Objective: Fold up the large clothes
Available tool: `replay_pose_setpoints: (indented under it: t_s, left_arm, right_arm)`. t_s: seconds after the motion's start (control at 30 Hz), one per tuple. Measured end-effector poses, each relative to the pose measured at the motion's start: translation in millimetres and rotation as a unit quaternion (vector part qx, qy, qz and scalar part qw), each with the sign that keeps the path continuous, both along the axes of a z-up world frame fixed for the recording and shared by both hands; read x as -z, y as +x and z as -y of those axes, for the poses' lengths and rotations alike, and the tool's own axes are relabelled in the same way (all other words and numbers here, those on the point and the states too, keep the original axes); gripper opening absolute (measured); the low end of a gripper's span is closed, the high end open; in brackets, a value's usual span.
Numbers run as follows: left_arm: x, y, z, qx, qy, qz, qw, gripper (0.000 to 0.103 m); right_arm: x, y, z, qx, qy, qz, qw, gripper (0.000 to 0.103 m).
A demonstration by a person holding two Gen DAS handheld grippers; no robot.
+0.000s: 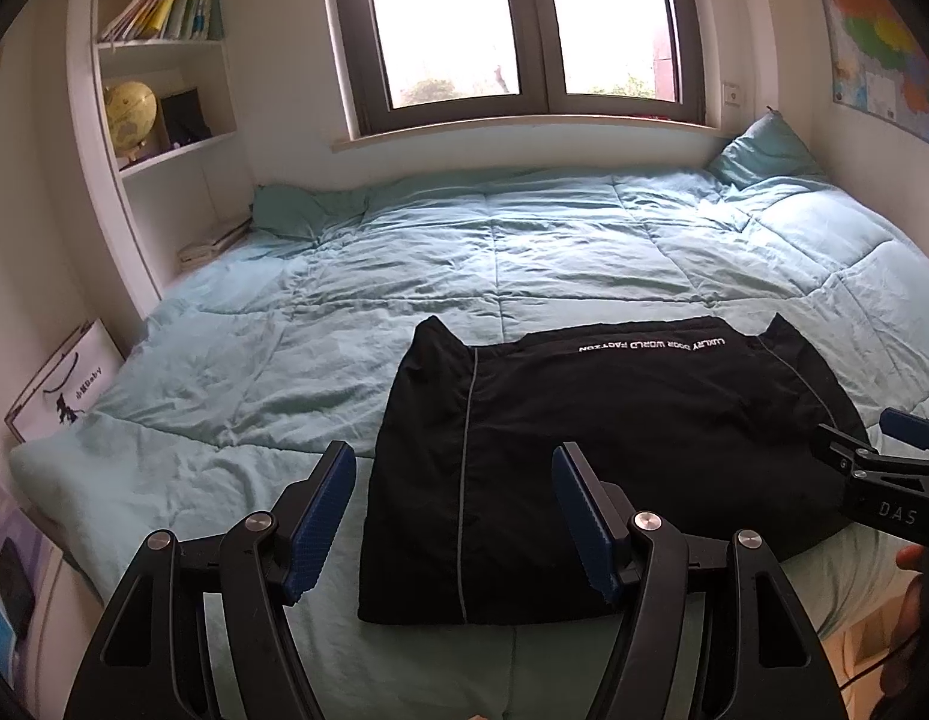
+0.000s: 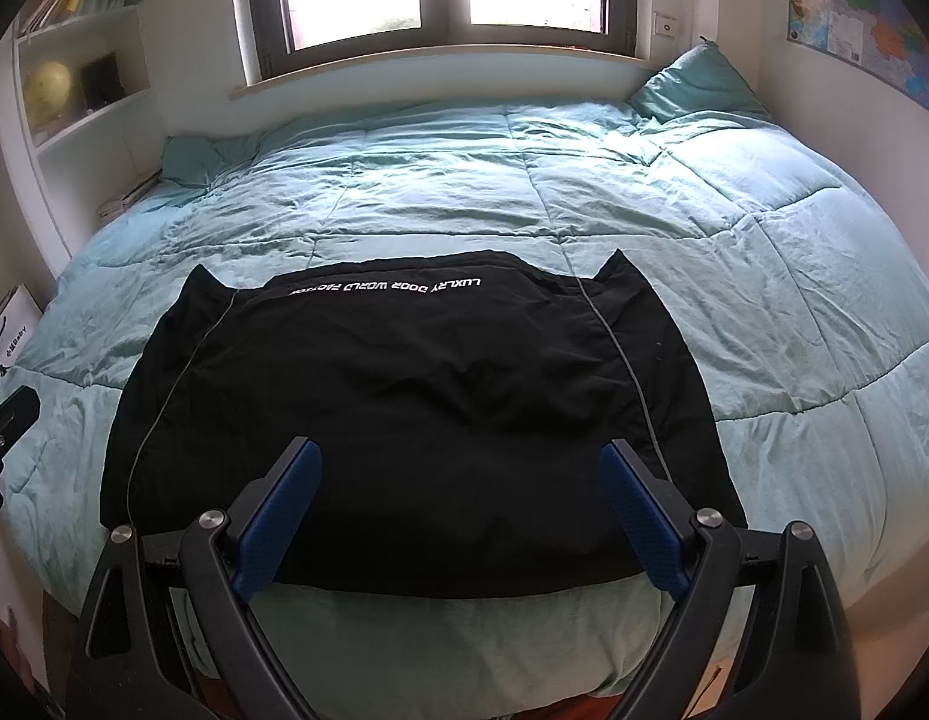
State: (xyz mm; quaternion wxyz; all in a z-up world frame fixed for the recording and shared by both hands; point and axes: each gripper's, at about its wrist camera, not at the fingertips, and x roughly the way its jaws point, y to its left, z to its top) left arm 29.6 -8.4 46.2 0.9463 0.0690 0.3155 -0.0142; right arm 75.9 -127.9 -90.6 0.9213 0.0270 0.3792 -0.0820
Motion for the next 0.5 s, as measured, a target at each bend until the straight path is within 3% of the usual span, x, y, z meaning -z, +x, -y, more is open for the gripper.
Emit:
replay_pose_setpoints:
  t_s: [0.5]
  left_arm:
    - [7.7,7.0,-2.5,0.006,-0.007,-0.014,0.9999,0.07]
  right_arm:
    - [4.1,4.1,-8.2,-0.013,-0.011,-0.007,1.0,0.095]
